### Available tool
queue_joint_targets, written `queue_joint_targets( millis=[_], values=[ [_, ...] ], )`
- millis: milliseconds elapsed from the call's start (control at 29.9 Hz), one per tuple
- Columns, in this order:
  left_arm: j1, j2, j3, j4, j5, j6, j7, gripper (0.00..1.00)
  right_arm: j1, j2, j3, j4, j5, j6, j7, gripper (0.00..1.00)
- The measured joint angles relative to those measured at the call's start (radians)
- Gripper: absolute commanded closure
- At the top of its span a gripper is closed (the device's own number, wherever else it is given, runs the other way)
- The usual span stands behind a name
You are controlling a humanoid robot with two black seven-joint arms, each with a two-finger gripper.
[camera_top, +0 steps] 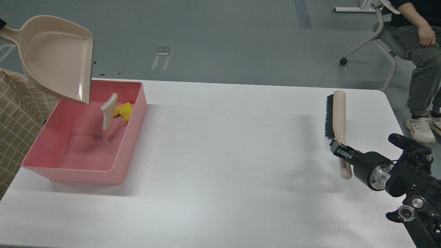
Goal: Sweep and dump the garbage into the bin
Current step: 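Tilt the dustpan with the left gripper to dump contents into bin, then lower the dustpan back onto the table with the left gripper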
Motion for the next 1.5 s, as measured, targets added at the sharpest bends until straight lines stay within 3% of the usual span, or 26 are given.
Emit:
queue_joint_targets(
  millis=[234, 602, 1137, 1337, 1504],
  values=[
    [0.005, -0.010, 0.000, 0.003, 0.004, 0.053, 0.000, 0.93, 0.000, 0.001, 0.000, 0.000, 0.004, 0.000, 0.000, 1.00],
    [-0.012, -0.024, -0.012, 0.003, -0.018, 0.050, 0.000, 0.93, 0.003, 0.002, 0.009, 0.009, 0.009, 0.000, 0.000, 1.00],
    [-0.143, -0.114, -0.020, 0.000, -0.021, -0.193, 0.000, 0.93, 0.000, 0.001, 0.015, 0.021, 0.021, 0.001, 0.006, 1.00],
    [-0.181, -0.166, -0.020, -0.017, -0.020, -0.224, 0.000, 0.92, 0.000, 0.008, 0.022, 0.035, 0.023, 0.000, 0.006, 1.00],
    [-0.192, -0.198, -0.014, -0.112, -0.017, -0.229, 0.000, 0.92, -0.001, 0.010, 0.028, 0.047, 0.037, 0.000, 0.005, 1.00]
  ],
)
